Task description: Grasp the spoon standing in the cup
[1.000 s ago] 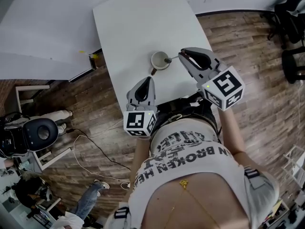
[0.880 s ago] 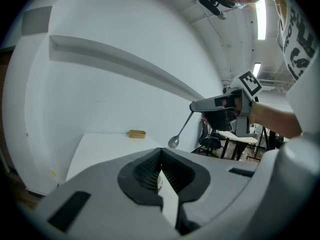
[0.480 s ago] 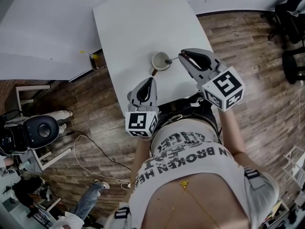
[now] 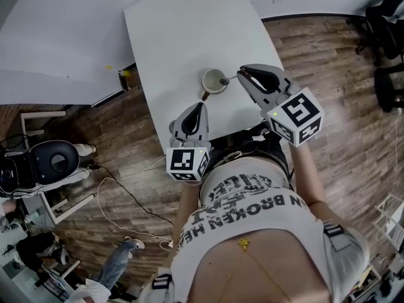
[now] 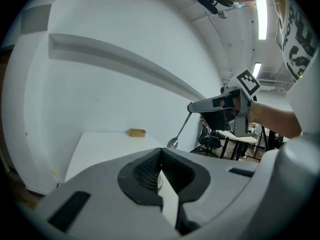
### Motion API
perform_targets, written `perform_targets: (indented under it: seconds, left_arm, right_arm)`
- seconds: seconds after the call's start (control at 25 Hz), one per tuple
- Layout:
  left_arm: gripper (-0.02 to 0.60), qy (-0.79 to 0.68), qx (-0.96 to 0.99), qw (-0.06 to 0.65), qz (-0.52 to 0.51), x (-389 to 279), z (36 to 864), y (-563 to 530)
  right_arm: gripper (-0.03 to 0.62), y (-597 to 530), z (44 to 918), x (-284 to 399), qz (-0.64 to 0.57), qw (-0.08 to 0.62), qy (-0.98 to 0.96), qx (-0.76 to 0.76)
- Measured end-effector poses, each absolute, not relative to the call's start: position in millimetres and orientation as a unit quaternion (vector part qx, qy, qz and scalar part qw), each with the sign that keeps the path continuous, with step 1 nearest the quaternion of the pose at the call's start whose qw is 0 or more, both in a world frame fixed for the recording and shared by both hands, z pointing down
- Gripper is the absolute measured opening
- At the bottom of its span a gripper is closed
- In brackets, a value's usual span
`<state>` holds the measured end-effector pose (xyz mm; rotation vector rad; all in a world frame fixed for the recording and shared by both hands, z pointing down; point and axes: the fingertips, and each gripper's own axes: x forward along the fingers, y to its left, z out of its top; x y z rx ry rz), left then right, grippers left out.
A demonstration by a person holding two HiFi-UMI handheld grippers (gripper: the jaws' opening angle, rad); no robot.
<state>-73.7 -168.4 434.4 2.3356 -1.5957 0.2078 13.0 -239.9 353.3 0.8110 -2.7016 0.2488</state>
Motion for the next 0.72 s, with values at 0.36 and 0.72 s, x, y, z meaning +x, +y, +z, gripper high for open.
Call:
perform_targets:
  seconds: [0.36, 0.72]
  left_arm:
    - [-0.009, -0.556, 0.813, 0.157, 0.072, -77, 434, -171]
    - [-0.009, -0.556, 0.812, 0.166, 0.069, -80, 442, -173]
  right_arm:
    - [0.037, -244, 355, 10, 0.091, 0.156, -0.942, 0.284]
    - [0.037, -250, 363, 8, 0.093, 0.160, -0.939, 0.291]
